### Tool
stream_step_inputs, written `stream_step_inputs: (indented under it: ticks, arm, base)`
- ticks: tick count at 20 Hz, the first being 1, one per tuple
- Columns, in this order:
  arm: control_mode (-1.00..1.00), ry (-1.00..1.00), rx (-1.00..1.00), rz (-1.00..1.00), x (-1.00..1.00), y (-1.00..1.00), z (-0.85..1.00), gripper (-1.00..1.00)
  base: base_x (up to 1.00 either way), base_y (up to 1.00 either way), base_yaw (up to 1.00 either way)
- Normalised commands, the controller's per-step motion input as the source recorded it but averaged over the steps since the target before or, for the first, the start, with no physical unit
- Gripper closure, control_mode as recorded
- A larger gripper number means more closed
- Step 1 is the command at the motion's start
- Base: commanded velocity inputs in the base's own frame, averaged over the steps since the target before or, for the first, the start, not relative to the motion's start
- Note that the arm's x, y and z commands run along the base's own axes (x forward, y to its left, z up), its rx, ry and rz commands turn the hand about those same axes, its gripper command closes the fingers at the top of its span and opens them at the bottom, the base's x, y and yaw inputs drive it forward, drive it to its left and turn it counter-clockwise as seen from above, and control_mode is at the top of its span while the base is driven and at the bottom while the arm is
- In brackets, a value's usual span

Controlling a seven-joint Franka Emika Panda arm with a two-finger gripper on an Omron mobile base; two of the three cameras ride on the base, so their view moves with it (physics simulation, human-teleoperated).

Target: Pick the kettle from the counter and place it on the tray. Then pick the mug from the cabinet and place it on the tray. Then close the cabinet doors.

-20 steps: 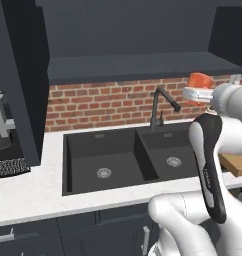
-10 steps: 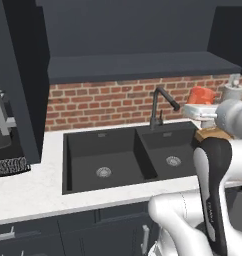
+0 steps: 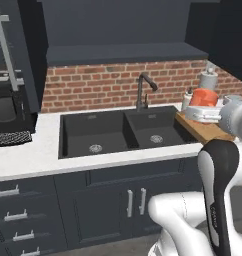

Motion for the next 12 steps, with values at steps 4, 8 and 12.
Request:
stream_step_inputs:
  ticks: [4, 8, 12]
  arm:
    - [1.00, 0.00, 0.00, 0.00, 0.00, 0.00, 0.00, 1.00]
    - [1.00, 0.00, 0.00, 0.00, 0.00, 0.00, 0.00, 1.00]
    - [1.00, 0.00, 0.00, 0.00, 0.00, 0.00, 0.00, 1.00]
  base:
    - [-0.76, -0.51, 0.00]
    - [-0.42, -0.73, 0.00]
    - [-0.29, -0.84, 0.00]
